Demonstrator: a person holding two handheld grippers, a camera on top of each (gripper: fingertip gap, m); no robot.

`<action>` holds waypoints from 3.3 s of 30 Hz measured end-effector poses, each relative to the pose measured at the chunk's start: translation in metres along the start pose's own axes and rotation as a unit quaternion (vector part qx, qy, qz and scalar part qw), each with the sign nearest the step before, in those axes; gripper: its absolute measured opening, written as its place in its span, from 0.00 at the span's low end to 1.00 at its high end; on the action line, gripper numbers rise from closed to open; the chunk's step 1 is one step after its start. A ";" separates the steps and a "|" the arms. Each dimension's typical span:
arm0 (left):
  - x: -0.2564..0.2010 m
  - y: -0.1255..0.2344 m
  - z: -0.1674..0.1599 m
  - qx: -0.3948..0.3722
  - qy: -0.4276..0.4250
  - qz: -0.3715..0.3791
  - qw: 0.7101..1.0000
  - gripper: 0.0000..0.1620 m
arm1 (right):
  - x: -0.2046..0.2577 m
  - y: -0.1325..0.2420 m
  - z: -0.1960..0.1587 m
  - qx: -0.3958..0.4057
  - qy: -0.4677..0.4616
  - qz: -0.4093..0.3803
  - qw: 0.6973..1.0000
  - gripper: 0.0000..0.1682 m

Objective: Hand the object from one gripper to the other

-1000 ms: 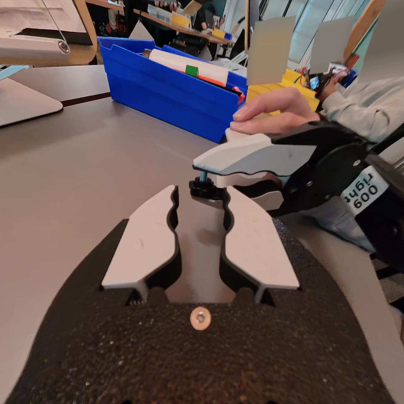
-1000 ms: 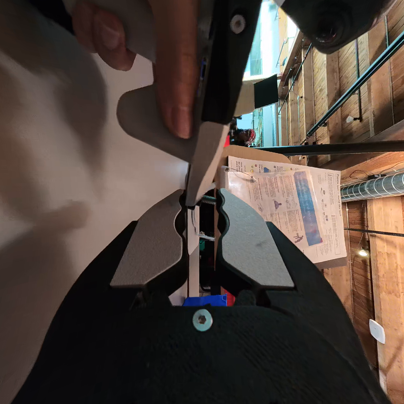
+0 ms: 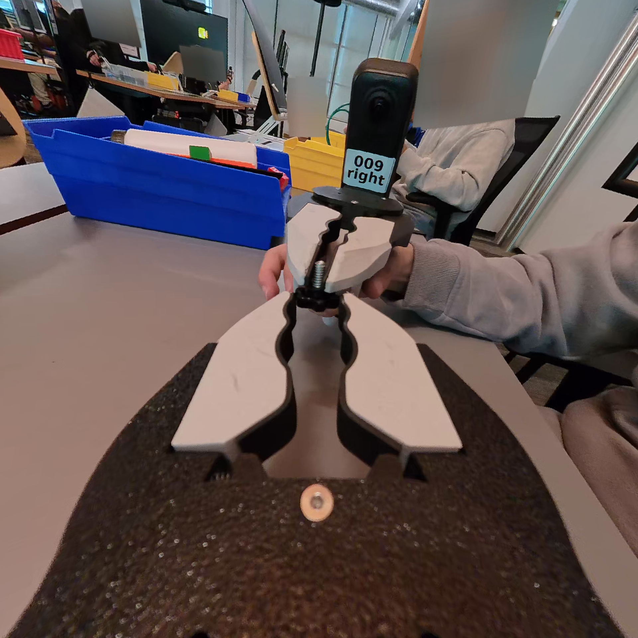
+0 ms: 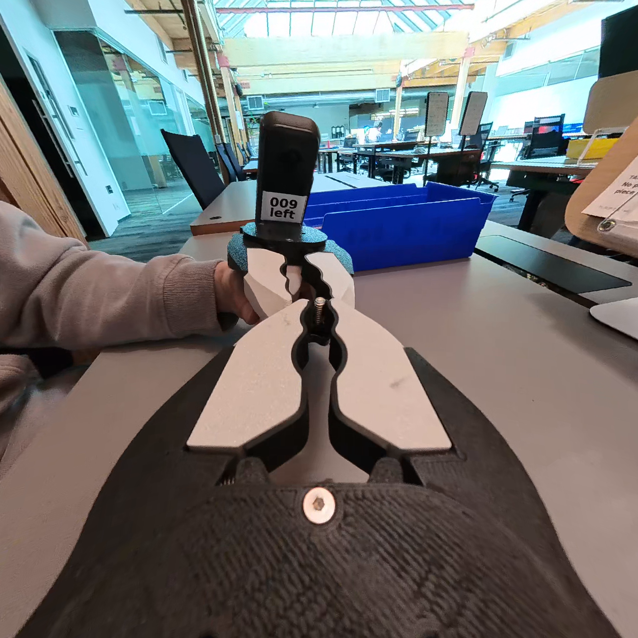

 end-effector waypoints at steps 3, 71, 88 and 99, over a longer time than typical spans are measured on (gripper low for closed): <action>-0.002 0.001 0.003 -0.013 -0.015 0.013 1.000 0.14 | -0.001 0.001 0.003 -0.013 -0.004 0.001 1.000 0.03; -0.012 -0.012 0.004 0.010 -0.228 0.362 0.904 0.24 | -0.013 0.000 -0.001 -0.039 -0.057 -0.194 0.979 0.03; -0.011 -0.021 -0.002 0.065 -0.284 0.425 0.857 0.21 | -0.009 -0.007 -0.002 -0.048 -0.094 -0.166 0.980 0.03; -0.009 -0.018 -0.002 0.025 -0.285 0.362 0.887 0.14 | -0.017 0.000 -0.003 -0.054 -0.160 -0.125 0.978 0.26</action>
Point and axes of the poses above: each gripper's, where its closed fingertips meet, y back along the fingers, z out of its top, x = y × z across the jaws, the point moved 9 cm from there along y, back along the fingers, and after that the axes turned 9 degrees about x, right-handed, at the moved point
